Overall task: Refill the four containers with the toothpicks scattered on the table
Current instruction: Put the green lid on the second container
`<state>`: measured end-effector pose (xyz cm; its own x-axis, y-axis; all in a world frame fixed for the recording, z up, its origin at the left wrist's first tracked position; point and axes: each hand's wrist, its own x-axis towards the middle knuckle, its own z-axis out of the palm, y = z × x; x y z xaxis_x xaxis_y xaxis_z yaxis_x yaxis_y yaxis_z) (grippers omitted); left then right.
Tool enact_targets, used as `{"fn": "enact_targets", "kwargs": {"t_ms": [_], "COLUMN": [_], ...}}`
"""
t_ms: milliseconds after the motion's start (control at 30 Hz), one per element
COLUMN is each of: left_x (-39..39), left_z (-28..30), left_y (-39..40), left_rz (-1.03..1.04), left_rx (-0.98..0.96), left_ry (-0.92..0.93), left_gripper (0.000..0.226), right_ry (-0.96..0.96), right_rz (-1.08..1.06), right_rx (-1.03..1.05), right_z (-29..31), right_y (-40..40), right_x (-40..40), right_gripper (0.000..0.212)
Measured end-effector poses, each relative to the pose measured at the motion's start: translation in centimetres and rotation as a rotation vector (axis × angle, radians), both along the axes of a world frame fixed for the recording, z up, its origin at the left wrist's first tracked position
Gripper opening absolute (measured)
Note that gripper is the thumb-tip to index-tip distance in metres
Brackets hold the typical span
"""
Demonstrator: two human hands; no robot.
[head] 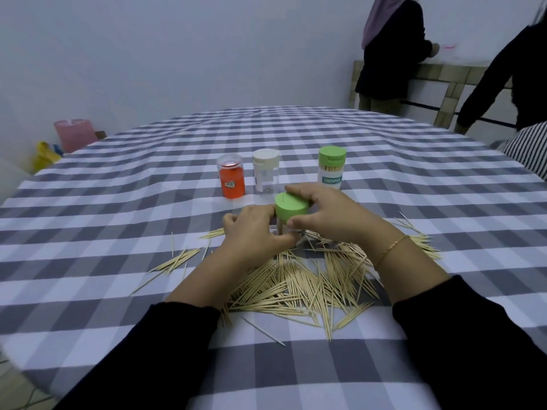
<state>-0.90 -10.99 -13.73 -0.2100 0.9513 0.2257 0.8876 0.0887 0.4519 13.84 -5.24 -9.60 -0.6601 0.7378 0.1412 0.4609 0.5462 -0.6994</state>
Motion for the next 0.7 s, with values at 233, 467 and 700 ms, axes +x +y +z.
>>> {"fn": "enact_targets", "kwargs": {"t_ms": [233,467,700], "left_x": [-0.9,-3.1,-4.3], "left_z": [3.3,6.9,5.9], "left_y": [0.5,3.7,6.5], "left_rz": [-0.040,0.156,0.166], "left_rx": [-0.136,0.078,-0.054], "left_ry": [0.276,0.272,0.422], "left_gripper": [0.059,0.053,0.066], "right_ry": [-0.190,-0.368,-0.591], "right_rz": [0.027,-0.146,-0.234], "right_rx": [0.081,0.386,0.623], "right_z": [2.2,4.9,4.5], "right_y": [1.5,4.5,7.1], "right_x": [-0.5,-1.2,-2.7], "right_gripper": [0.070,0.063,0.053]}}
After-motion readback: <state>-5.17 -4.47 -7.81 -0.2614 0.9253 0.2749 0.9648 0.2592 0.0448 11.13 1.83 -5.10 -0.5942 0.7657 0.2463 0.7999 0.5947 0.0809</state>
